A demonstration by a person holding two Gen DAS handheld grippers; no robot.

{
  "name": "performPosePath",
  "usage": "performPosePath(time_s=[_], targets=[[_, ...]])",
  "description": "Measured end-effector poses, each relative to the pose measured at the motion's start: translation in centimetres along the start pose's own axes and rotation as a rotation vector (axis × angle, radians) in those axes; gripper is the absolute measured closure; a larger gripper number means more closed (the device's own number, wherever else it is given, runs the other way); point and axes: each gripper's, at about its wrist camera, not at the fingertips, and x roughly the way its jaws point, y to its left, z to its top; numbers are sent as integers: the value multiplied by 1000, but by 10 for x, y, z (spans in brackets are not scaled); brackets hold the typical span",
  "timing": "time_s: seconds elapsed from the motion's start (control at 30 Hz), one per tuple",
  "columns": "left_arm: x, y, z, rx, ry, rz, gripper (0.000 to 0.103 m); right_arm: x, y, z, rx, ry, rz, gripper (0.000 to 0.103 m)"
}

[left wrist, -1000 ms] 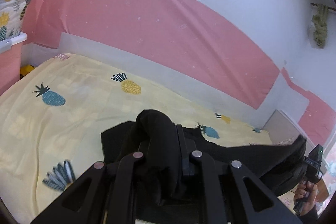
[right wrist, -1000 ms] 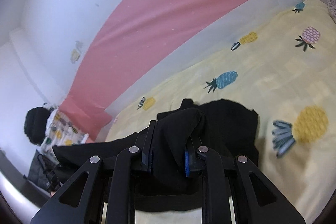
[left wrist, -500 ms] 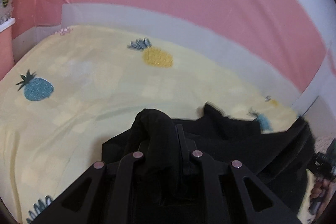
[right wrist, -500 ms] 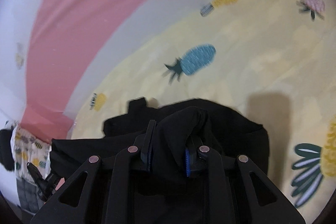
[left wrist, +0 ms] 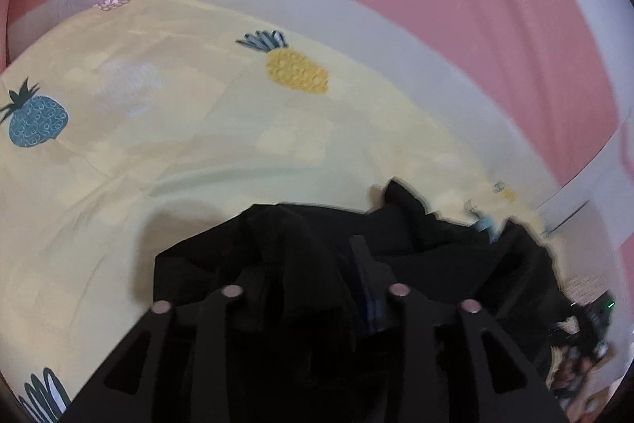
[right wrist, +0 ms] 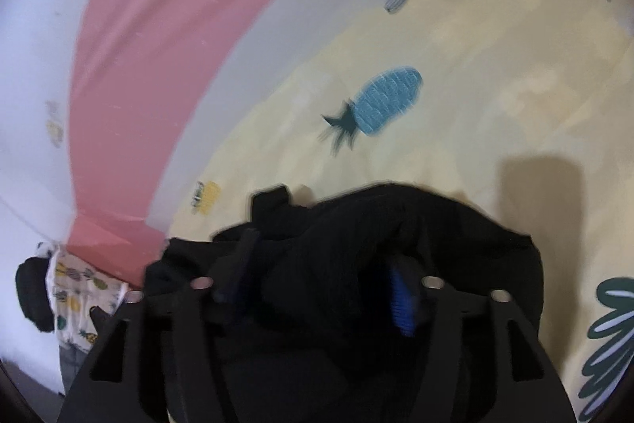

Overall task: Fold large clothes
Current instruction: 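Carry the held hem over the coat body with both grippers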

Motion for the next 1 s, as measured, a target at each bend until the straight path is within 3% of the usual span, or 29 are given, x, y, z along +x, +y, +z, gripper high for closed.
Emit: performPosePath(time_s=[0.17,0.23,0.27,0.33,0.43,0.53,0.6,0.73,0.93,1.0], targets=[[-30,-3,6,-41,-62,-60,42,-42,15,7,-53,-133,-8,34],[-47,-3,5,-47,-153,-7,23,-52,19,3,-88,-157,-31,34],[-57,-3,3,-51,-201,16,20,-52,23,-2,-119,-148,-42,34],[-64,-4,-4,-47,-223,2,20,-45,30,-11,-186,-113,-59,34],[-47,-22,-24,74,-131,-16,20,-20,32,-28,-274,-31,-138,34],[-12,-33,-43,211,-48,46,20,7,14,-34,-269,42,-246,34],[10,-24,-48,205,-3,97,21,20,-3,-31,-236,55,-321,34],[16,-26,-46,224,1,139,21,13,-13,-22,-166,55,-296,34],[-34,-18,-60,206,-71,116,21,-42,-2,-48,-244,-6,-236,33],[-55,-6,-68,191,-95,119,21,-62,-8,-60,-250,-19,-225,28]])
